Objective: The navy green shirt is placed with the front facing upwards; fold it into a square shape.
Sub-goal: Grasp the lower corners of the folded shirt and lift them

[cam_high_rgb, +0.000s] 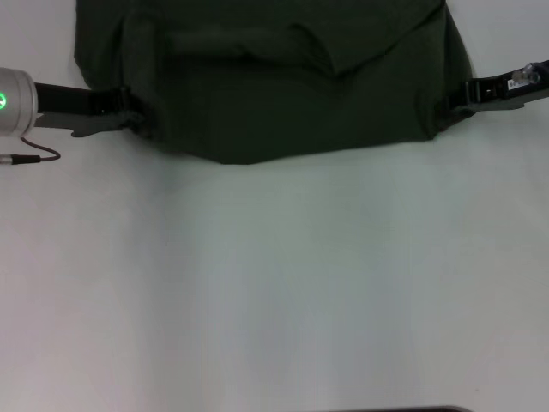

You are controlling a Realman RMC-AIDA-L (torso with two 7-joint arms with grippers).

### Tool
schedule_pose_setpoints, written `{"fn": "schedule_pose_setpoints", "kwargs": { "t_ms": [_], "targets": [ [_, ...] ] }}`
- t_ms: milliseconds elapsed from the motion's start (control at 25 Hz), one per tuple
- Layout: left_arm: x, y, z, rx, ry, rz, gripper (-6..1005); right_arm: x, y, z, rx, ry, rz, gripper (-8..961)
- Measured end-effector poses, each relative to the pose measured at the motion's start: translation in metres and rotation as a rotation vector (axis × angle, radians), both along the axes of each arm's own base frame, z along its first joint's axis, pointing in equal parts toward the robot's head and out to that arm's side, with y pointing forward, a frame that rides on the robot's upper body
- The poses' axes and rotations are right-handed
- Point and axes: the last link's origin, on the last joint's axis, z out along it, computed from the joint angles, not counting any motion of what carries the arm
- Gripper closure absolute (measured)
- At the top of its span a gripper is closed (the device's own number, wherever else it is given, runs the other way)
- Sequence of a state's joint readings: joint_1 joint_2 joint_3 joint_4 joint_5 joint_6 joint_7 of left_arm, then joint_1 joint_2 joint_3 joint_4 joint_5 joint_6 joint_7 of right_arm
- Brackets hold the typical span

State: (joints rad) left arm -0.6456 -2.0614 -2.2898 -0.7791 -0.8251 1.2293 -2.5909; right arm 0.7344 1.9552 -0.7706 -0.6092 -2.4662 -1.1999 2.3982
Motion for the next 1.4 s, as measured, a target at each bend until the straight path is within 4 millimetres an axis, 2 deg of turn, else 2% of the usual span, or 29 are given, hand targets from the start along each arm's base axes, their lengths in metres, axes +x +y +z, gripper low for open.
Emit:
{"fn": "schedule_pose_setpoints", "kwargs": {
  "t_ms": [240, 400, 600, 800, 1000, 1240, 1400],
  "targets": [
    [0.001, 0.001, 0.005, -0.013, 0.001, -0.007, 933, -0.002, 0.001, 0.01, -0.011, -0.001, 0.004, 914],
    [0.002, -0.001, 0.008, -0.048, 0.001, -0.015, 933, -0.005, -0.001, 0.014, -0.037, 0.001, 0.009, 918],
    [0.003, -0.013, 0.014, -0.149, -0.017, -0.025, 933, -0.007, -0.014, 0.019, -0.15, -0.005, 0.002, 919],
    [-0.002, -0.035, 0.02, -0.277, -0.034, -0.015, 934, -0.005, -0.033, 0.021, -0.29, -0.079, -0.031, 919],
    [-0.011, -0.061, 0.022, -0.399, -0.036, 0.013, 934, -0.007, -0.051, 0.021, -0.396, -0.062, -0.052, 919],
    [-0.023, -0.091, 0.025, -0.507, -0.039, 0.058, 933, -0.01, -0.075, 0.012, -0.533, -0.008, -0.063, 919],
    [-0.029, -0.103, 0.026, -0.565, -0.022, 0.087, 933, -0.006, -0.092, 0.004, -0.607, -0.002, -0.089, 919]
  ]
}}
